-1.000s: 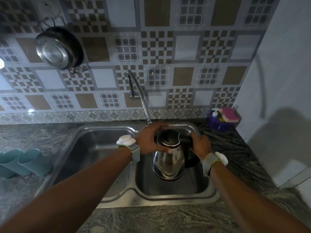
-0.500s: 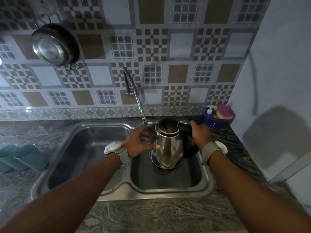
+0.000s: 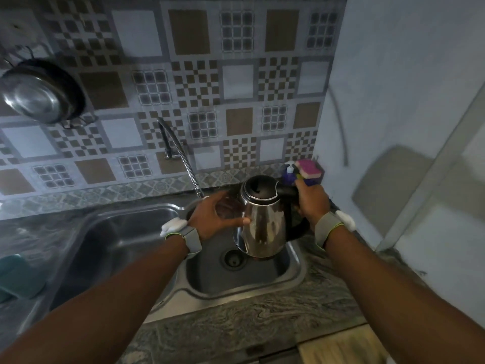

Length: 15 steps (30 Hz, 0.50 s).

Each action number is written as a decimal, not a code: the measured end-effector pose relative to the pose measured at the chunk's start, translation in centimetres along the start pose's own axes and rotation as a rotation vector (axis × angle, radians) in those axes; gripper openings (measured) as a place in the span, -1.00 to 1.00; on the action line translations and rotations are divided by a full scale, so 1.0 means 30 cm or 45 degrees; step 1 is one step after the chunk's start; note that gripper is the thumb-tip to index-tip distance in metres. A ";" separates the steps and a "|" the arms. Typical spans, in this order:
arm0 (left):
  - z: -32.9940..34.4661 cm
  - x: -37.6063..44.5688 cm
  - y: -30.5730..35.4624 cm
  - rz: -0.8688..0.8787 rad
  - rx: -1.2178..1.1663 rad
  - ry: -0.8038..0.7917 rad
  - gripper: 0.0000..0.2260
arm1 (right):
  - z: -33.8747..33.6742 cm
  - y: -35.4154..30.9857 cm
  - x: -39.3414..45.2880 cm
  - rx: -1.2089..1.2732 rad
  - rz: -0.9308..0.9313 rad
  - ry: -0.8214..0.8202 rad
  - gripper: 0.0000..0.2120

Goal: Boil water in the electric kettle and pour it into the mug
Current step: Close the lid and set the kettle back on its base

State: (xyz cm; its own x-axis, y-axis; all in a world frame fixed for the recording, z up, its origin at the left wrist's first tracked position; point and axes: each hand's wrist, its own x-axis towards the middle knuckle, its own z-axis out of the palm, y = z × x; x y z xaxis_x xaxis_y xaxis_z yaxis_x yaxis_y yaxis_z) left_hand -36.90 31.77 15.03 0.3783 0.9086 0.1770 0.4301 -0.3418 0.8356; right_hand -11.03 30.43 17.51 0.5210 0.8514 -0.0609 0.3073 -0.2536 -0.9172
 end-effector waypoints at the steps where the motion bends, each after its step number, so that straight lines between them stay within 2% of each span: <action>1: 0.009 -0.004 0.019 0.024 -0.003 -0.025 -0.38 | -0.026 0.008 -0.020 0.009 0.011 0.036 -0.42; 6: 0.061 -0.026 0.085 0.119 -0.015 -0.102 -0.46 | -0.142 0.025 -0.118 0.028 0.047 0.155 -0.44; 12: 0.156 -0.035 0.134 0.205 -0.075 -0.202 -0.34 | -0.275 0.080 -0.226 0.007 0.064 0.258 -0.42; 15: 0.218 -0.038 0.167 0.238 -0.074 -0.273 -0.38 | -0.353 0.113 -0.279 0.027 0.069 0.341 -0.41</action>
State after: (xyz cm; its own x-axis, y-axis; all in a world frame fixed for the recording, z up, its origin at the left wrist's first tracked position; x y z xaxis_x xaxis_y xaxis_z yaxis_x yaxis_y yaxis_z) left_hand -29.83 27.45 15.60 0.6136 0.7578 0.2218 0.2916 -0.4785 0.8282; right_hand -5.93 17.59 19.08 0.7290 0.6845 -0.0067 0.2580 -0.2837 -0.9236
